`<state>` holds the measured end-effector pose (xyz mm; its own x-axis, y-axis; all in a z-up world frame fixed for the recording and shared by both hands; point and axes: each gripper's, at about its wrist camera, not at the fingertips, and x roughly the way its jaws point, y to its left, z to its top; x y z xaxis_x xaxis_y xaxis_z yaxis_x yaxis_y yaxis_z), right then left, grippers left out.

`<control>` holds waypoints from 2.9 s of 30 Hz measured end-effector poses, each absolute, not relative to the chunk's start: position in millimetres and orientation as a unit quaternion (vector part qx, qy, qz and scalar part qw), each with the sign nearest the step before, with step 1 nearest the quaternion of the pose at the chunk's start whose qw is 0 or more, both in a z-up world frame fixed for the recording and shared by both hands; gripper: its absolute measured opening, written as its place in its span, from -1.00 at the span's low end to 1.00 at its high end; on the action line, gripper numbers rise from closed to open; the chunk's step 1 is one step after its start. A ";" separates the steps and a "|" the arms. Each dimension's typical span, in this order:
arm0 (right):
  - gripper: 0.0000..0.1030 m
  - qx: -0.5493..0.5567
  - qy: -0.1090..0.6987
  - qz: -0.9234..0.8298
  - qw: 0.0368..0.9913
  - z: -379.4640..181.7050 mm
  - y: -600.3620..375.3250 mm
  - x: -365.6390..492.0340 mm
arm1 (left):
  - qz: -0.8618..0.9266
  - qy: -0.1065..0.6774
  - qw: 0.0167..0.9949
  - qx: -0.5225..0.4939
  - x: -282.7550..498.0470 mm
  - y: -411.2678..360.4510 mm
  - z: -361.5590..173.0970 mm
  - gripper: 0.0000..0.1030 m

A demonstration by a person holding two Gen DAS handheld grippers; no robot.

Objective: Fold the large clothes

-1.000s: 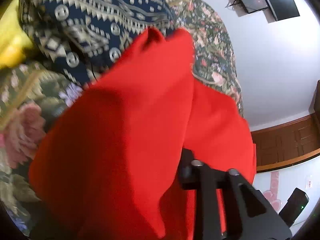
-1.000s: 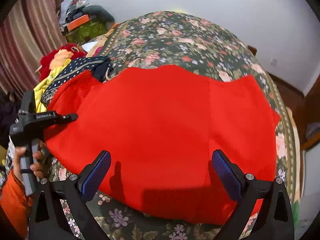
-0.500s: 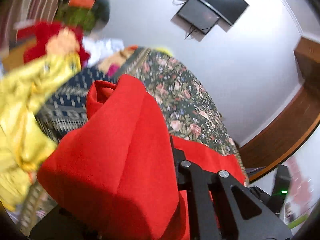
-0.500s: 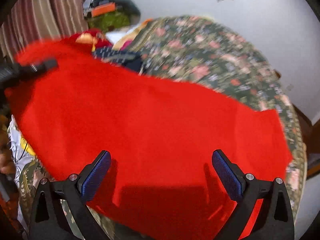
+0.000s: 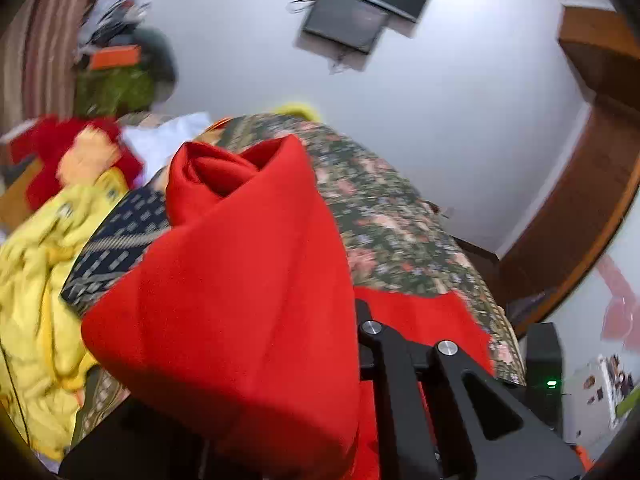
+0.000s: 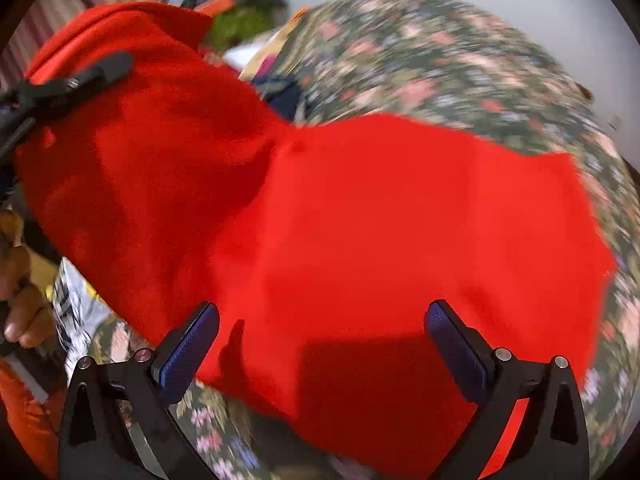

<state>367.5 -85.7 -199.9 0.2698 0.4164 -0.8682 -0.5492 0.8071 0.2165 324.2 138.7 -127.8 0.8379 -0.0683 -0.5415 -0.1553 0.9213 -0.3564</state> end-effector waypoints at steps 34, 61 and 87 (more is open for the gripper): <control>1.00 0.088 0.463 0.140 0.871 -137.7 -302.1 315.4 | -0.239 0.456 0.857 0.003 323.9 -89.4 -164.7 0.39; 0.99 0.072 0.575 0.121 0.806 -238.4 -305.7 366.2 | -0.114 0.500 0.855 -0.075 316.3 35.3 -241.9 0.92; 1.00 0.087 0.519 0.207 0.825 -190.7 -264.3 396.5 | -0.127 0.485 0.860 -0.095 374.9 47.7 -192.8 0.91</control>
<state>396.5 -264.3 -190.8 0.3753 0.4310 -0.8206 -0.2507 0.8995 0.3578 374.9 47.7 -192.8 0.4981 -0.3100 -0.8098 0.1260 0.9499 -0.2861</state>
